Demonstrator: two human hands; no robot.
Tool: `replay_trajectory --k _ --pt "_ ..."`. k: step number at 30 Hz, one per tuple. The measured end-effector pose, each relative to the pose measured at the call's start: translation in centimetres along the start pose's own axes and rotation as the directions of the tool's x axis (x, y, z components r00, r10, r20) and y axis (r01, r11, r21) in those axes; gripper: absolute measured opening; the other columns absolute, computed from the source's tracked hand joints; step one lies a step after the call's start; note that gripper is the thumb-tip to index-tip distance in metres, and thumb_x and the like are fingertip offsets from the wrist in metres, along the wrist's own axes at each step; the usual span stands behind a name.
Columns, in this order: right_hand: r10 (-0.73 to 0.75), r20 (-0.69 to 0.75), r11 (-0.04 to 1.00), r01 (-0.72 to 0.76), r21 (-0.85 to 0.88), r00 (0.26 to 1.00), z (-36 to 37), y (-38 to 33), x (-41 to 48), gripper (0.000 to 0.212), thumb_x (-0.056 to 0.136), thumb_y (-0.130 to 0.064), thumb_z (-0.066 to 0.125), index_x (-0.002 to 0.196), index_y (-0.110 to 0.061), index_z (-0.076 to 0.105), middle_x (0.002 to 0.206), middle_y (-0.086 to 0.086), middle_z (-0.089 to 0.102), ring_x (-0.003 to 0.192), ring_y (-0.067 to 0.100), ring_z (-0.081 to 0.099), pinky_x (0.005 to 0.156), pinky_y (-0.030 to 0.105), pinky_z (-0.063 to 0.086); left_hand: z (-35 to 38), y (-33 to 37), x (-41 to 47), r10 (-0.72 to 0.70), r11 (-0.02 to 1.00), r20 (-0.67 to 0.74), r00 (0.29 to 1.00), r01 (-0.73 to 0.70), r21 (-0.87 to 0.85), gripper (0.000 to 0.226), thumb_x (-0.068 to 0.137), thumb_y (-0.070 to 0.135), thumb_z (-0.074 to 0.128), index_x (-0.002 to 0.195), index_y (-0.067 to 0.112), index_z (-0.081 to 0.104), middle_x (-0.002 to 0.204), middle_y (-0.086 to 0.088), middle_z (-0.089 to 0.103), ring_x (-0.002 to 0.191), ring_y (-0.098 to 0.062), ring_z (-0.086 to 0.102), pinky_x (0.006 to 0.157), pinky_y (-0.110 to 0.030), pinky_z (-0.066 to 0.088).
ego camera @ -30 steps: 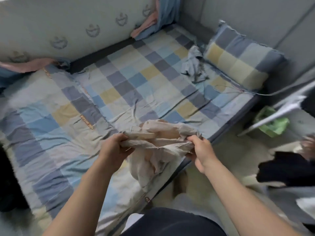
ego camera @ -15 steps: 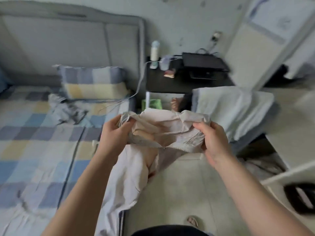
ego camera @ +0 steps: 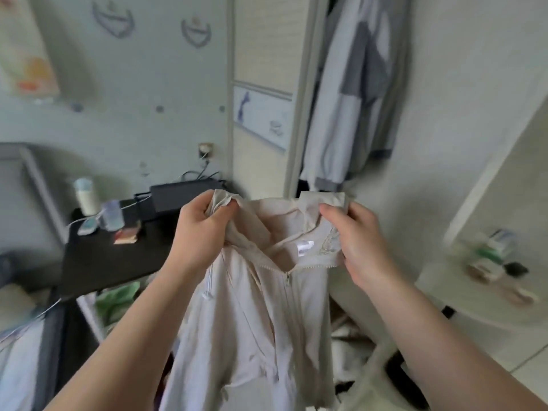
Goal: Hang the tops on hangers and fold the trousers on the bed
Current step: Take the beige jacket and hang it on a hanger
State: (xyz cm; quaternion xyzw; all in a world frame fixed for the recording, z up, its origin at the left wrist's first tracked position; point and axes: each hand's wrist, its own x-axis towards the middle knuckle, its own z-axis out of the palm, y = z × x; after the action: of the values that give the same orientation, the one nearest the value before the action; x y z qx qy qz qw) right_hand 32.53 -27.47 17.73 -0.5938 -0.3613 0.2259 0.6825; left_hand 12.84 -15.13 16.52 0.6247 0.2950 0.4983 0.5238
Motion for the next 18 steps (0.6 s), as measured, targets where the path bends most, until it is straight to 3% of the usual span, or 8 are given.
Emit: replay_trajectory --k 3,6,9,13,18 --pt "-0.077 -0.088 0.995 0.072 -0.065 0.993 -2.7 -2.1 5.2 0.019 0.076 -0.029 0.069 0.083 -0.012 0.072 0.076 0.006 0.066 0.072 0.018 0.061 0.068 0.032 0.046 5.0 1.0 6.5 0.023 0.997 0.109 0.994 -0.014 -0.079 0.043 0.084 0.029 0.064 0.091 -0.01 0.049 0.079 -0.009 0.051 0.074 -0.023 0.048 0.071 -0.042 0.042" --pt "-0.162 -0.179 0.981 0.139 -0.136 0.97 -4.9 -4.3 9.9 0.028 0.076 -0.03 0.069 0.086 -0.003 0.068 0.078 0.013 0.061 0.073 0.021 0.056 0.069 0.035 0.043 9.6 1.7 13.1 0.061 0.993 0.208 0.976 -0.039 -0.11 0.034 0.089 0.024 0.063 0.09 -0.008 0.05 0.077 -0.009 0.05 0.072 -0.024 0.05 0.067 -0.042 0.045" --pt "-0.264 -0.275 0.943 0.187 -0.277 0.925 -6.8 -6.7 14.4 0.026 0.08 -0.026 0.068 0.075 -0.002 0.059 0.066 0.004 0.051 0.063 0.015 0.048 0.059 0.029 0.036 14.1 2.7 19.8 0.125 0.989 0.286 0.95 -0.095 -0.117 0.023 0.093 0.019 0.061 0.089 -0.003 0.057 0.075 -0.013 0.056 0.071 -0.026 0.059 0.064 -0.046 0.055" --pt "-0.391 -0.421 0.865 0.171 -0.471 0.819 -9.3 -10.5 20.1 0.033 0.082 -0.018 0.069 0.064 -0.008 0.044 0.057 -0.004 0.036 0.053 0.01 0.034 0.047 0.021 0.027 20.0 5.1 28.2 0.223 0.971 0.416 0.882 -0.162 -0.176 0.019 0.091 0.023 0.062 0.08 0.007 0.061 0.072 -0.006 0.058 0.069 -0.02 0.055 0.065 -0.037 0.044" --pt "-0.466 -0.59 0.818 0.067 -0.571 0.659 -11.7 -15.9 26.6 0.019 0.08 -0.004 0.068 0.073 -0.012 0.053 0.064 0.006 0.047 0.064 0.017 0.043 0.057 0.03 0.032 27.3 9.1 37.3 0.319 0.947 0.485 0.814 -0.26 -0.187 0.023 0.096 0.018 0.06 0.074 0.012 0.056 0.063 0.007 0.049 0.061 -0.015 0.044 0.056 -0.027 0.035"
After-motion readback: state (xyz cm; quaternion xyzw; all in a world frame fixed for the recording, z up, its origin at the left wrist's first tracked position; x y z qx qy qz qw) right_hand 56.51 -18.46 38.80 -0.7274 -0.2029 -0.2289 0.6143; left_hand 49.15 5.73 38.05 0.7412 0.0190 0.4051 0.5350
